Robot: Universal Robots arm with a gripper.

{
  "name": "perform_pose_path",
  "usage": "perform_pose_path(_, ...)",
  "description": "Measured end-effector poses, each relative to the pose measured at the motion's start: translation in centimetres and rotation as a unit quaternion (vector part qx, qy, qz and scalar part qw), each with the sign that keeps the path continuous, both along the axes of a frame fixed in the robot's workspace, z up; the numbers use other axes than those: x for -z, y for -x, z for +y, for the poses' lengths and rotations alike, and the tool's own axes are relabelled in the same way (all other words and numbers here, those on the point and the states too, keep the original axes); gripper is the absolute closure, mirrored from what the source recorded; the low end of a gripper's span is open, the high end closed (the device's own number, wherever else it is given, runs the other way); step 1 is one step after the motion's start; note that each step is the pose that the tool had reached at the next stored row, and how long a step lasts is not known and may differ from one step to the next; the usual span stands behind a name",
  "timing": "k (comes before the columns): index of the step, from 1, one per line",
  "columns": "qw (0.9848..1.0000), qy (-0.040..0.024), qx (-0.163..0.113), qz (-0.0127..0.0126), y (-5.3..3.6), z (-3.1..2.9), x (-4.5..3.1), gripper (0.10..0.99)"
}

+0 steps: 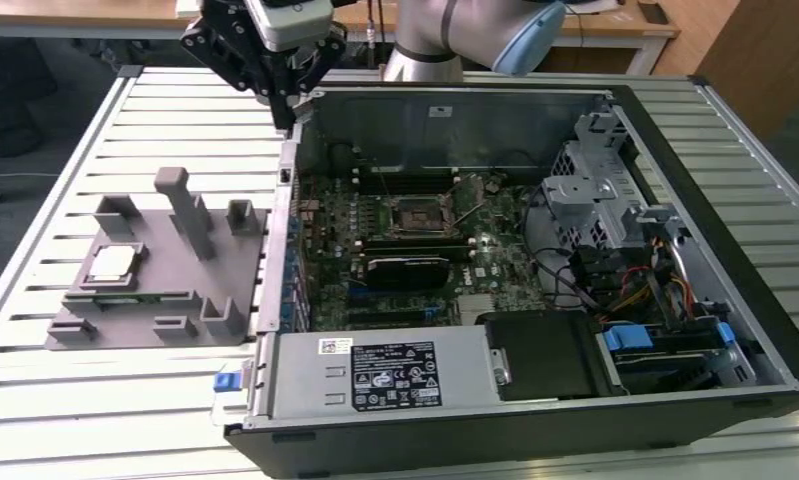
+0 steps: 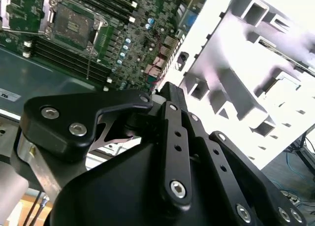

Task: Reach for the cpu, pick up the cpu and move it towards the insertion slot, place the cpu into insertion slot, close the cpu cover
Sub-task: 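Reach for the cpu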

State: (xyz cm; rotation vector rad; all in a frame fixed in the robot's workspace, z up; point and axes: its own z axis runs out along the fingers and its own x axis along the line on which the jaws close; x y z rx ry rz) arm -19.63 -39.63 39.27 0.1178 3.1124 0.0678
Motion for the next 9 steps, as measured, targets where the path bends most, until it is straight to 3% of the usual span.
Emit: perform_pose_path(9, 1.0000, 0.0000, 0.000, 0.0000, 2.53, 0.08, 0.02, 0.980)
